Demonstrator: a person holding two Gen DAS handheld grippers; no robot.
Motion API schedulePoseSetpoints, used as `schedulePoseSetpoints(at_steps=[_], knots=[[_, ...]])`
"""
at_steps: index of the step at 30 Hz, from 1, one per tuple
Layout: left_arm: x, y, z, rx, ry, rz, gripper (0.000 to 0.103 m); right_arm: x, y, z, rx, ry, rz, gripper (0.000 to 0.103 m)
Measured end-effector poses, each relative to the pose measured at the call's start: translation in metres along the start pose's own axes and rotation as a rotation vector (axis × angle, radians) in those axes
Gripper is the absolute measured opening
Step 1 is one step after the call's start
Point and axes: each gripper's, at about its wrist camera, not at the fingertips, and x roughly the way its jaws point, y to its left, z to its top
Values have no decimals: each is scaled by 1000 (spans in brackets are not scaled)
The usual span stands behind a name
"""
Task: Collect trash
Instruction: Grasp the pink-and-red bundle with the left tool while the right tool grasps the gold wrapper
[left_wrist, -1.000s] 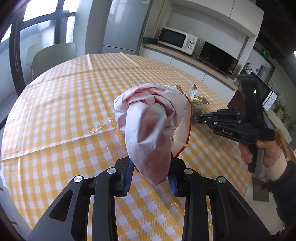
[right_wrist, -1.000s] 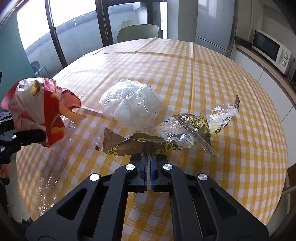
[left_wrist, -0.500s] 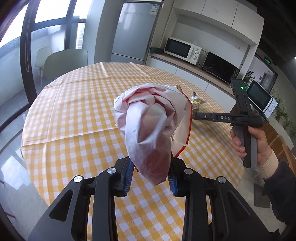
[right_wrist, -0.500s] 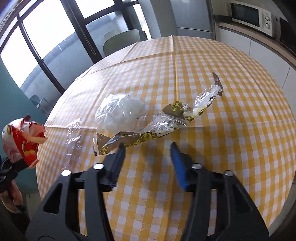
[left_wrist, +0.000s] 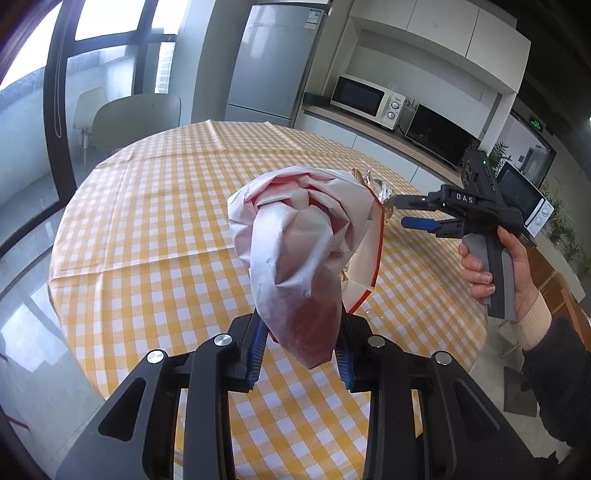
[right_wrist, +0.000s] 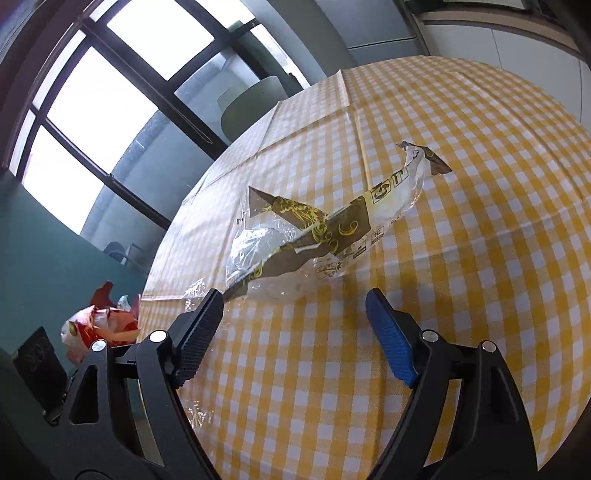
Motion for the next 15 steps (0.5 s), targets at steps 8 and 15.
schedulePoseSetpoints(at_steps=[8,15], knots=[[1,3,0,-12,2,3,31,15,-25,18,174,4,-12,76],[-9,7,-4,-16,-11,18,31,28,-20,7,170,23,4,0]])
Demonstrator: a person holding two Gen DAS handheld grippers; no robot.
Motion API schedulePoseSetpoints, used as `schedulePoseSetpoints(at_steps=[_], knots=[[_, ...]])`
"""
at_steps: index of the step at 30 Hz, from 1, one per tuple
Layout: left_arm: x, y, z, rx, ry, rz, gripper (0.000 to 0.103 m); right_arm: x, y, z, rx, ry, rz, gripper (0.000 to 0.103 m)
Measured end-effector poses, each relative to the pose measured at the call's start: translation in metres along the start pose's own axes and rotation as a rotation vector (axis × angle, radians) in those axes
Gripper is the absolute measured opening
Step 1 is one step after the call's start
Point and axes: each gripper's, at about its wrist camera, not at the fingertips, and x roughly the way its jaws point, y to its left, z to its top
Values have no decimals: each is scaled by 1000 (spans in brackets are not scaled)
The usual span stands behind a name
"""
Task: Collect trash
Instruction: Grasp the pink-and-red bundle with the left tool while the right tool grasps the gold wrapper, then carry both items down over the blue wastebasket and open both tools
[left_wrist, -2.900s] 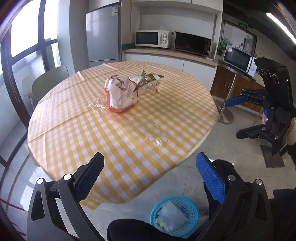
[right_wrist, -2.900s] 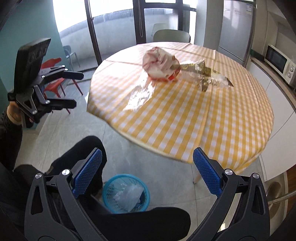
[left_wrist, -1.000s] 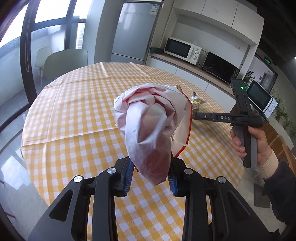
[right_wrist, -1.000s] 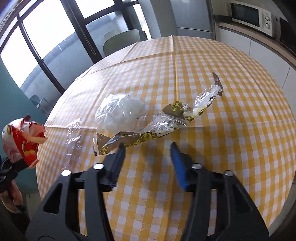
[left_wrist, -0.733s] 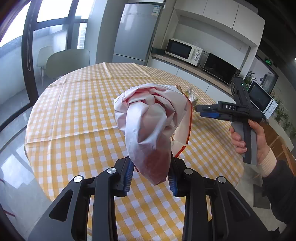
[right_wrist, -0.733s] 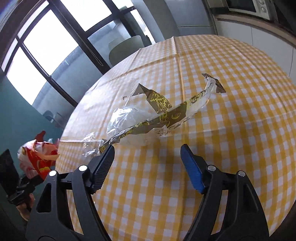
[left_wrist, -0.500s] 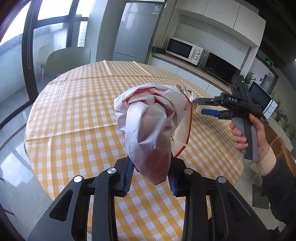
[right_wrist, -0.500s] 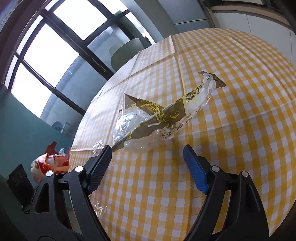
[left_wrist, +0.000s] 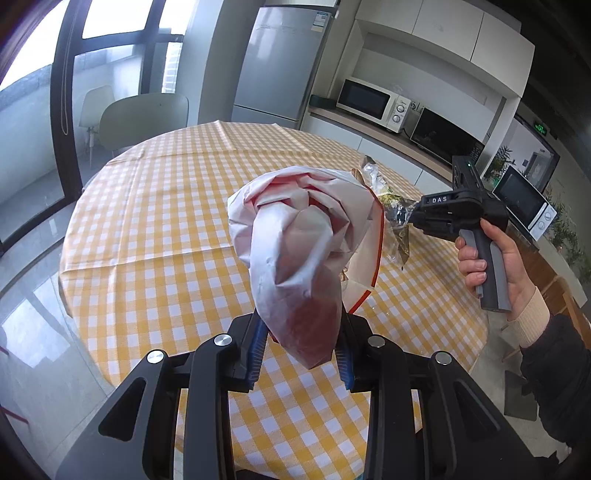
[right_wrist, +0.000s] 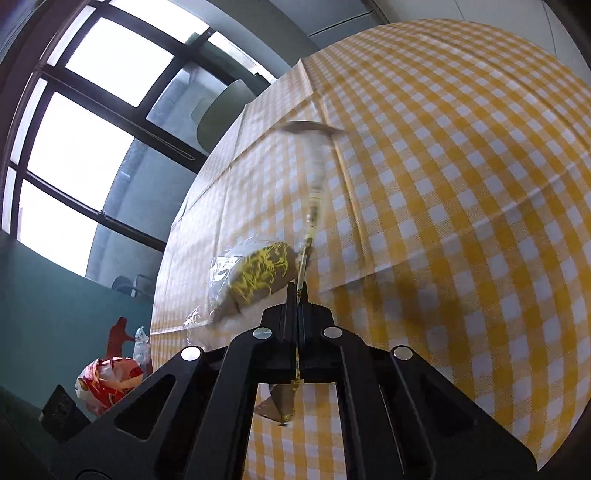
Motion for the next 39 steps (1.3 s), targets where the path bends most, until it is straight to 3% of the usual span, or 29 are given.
schedulePoseSetpoints(at_steps=[9,19,31,39], knots=[[-15,-10,-10,10,-11,-18,31,-55,6,-30,-105,-52,3,0],[-36,-38,-41,58,7,-89,31,-127,24,-111,-281,-43,18,0],[-53,-59,-125,111,159,-278,31,-183,38,-237,-477,16,62,0],[-46,-63,-168,107,254,-272,31,-182,28,-288,-523,127,40,0]])
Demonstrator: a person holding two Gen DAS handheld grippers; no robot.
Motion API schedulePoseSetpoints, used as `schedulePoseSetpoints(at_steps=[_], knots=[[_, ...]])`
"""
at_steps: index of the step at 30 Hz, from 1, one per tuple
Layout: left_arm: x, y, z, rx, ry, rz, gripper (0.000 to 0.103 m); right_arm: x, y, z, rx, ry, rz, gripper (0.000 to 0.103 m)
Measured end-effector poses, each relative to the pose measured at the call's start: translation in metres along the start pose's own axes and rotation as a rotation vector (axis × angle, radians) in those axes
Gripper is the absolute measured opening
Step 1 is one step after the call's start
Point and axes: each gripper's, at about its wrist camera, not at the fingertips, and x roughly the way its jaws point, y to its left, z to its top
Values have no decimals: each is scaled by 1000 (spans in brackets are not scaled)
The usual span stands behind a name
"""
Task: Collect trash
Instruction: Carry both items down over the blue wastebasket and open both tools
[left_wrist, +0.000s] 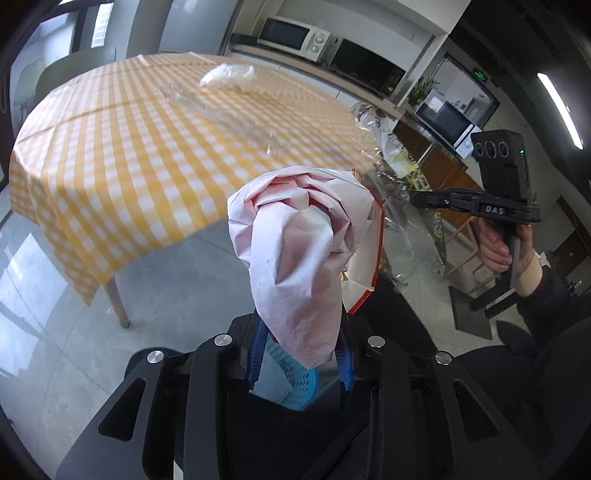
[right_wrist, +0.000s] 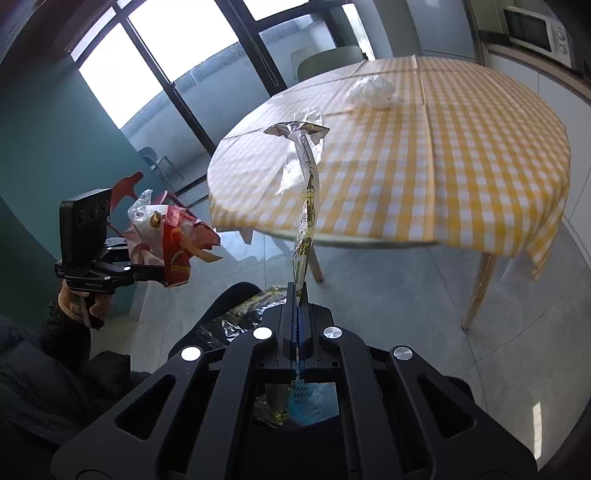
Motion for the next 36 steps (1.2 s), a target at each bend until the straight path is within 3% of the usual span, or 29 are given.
schedulePoseSetpoints(at_steps=[8,11,16,25,32,36], knots=[[28,4,-25,-34,38,-15,31,10,10,-33,-60,66,-29,0],[43,3,-34,-14,60,28,31,18,6,-43,-44,96,-11,0],[82,12,-43,-46,140,20,31,31,3,-58,-41,124,-6,0],[128,19,-53,-76,232,10,31,91,-19,-68,25,240,-6,0],[165,36,-69,-162,366,15,31,157,-41,-74,80,343,1,0],[188,34,-74,-138,470,53,31,198,-45,-85,73,448,-1,0]])
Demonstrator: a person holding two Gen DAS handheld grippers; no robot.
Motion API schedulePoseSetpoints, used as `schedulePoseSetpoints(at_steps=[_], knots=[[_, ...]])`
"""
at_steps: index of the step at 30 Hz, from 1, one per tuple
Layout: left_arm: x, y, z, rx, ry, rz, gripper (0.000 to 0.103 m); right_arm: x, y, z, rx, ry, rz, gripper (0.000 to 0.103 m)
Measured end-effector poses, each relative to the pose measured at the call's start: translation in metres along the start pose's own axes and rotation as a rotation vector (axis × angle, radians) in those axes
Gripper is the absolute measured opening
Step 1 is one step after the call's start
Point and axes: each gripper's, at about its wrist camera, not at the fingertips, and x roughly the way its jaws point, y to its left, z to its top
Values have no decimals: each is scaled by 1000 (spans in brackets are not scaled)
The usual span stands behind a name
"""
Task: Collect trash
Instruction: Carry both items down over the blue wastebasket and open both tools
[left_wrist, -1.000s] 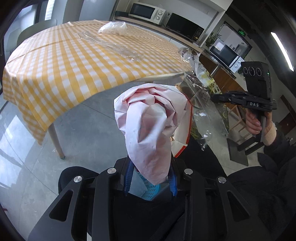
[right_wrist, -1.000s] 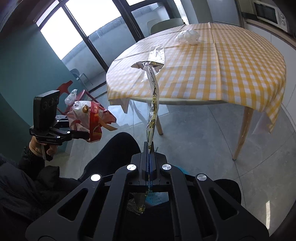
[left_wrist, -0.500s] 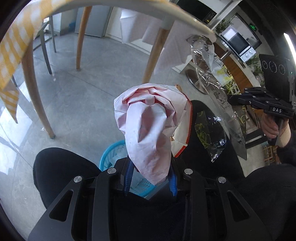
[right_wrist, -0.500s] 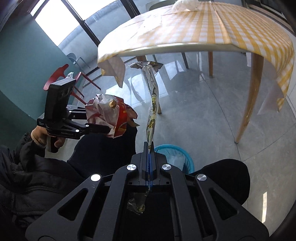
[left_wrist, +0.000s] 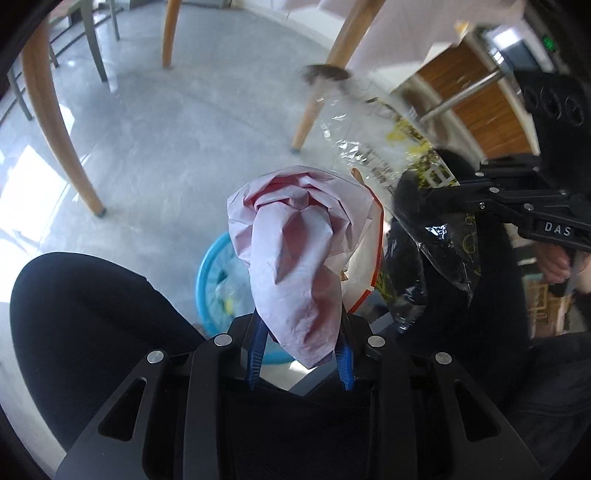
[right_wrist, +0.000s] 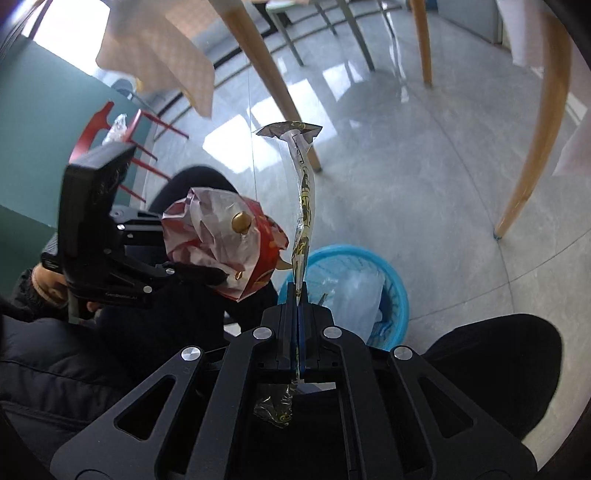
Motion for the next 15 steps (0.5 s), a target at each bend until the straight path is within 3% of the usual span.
schedulePoseSetpoints(at_steps=[5,7,15], knots=[[31,-7,1,32,119,30,31,48,-11,3,29,125,-33,0],[37,-7,2,25,158,-5,31,62,-13,4,29,171,-61,0],[60,-5,10,59,295,28,32,95,-28,0,84,306,-74,0]])
